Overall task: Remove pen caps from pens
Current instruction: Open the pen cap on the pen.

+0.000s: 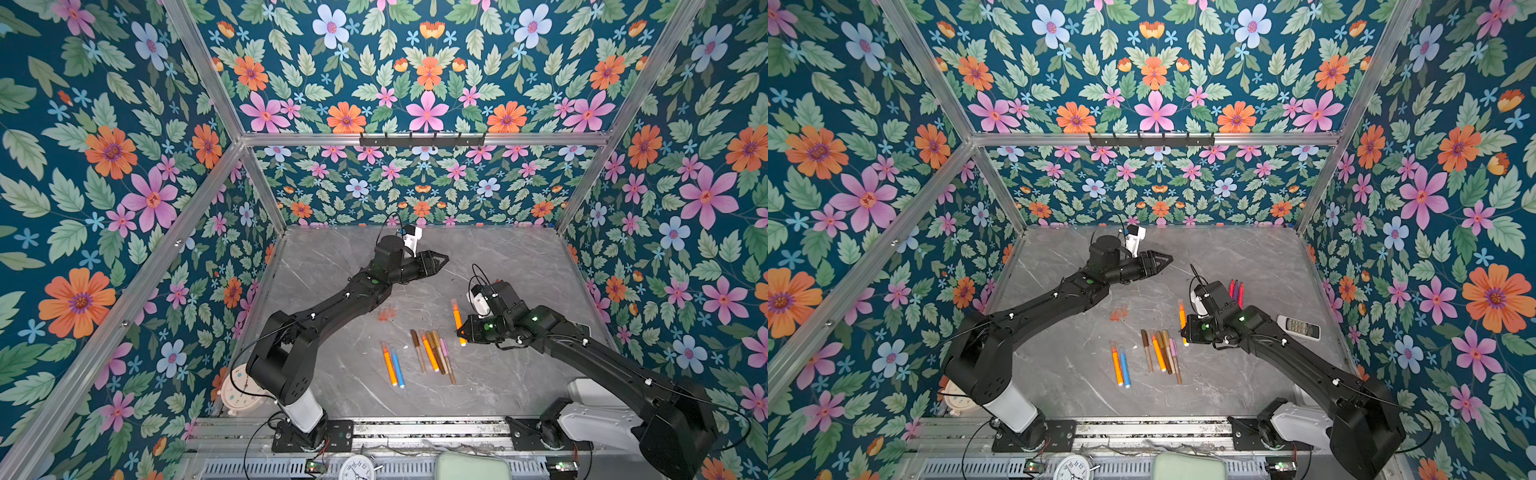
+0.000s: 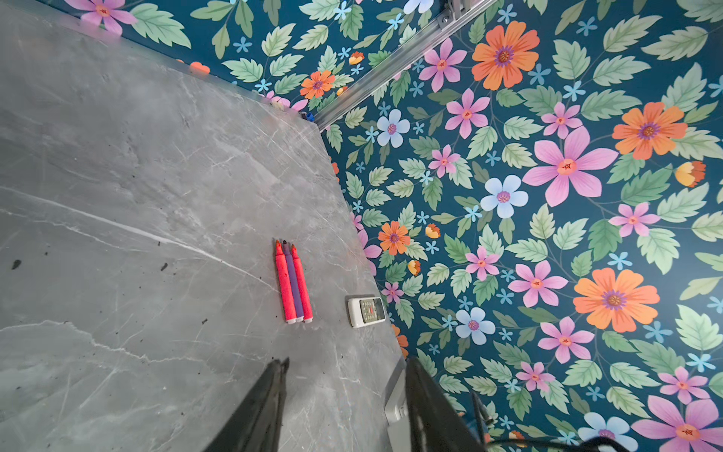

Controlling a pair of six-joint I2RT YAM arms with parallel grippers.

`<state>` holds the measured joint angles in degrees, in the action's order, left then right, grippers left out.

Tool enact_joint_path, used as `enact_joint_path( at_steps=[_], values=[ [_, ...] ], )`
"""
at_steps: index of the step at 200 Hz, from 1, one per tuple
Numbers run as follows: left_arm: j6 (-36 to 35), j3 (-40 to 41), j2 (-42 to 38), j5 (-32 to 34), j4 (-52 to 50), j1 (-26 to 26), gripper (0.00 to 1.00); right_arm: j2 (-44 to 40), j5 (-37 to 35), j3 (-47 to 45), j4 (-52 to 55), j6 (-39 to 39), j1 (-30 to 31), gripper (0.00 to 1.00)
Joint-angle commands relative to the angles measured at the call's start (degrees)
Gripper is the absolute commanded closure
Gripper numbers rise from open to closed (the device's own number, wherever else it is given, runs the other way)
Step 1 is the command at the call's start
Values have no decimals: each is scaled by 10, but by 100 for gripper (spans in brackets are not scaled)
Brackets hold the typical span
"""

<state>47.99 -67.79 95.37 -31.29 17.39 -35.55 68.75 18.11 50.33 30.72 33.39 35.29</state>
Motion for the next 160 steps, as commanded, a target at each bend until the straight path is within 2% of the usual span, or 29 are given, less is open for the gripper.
enact_joint_path(
  at_steps=[1, 87, 160],
  values=[
    [-8, -3, 2, -17, -15, 3, 48, 3, 29, 16, -4, -20, -1, 100],
    [26, 45, -17, -50, 16, 3, 48, 4, 25, 44, -33, -54, -1, 100],
    [30, 36, 22, -109, 9, -13, 51, 38, 16, 86, -7, -80, -19, 100]
  ],
)
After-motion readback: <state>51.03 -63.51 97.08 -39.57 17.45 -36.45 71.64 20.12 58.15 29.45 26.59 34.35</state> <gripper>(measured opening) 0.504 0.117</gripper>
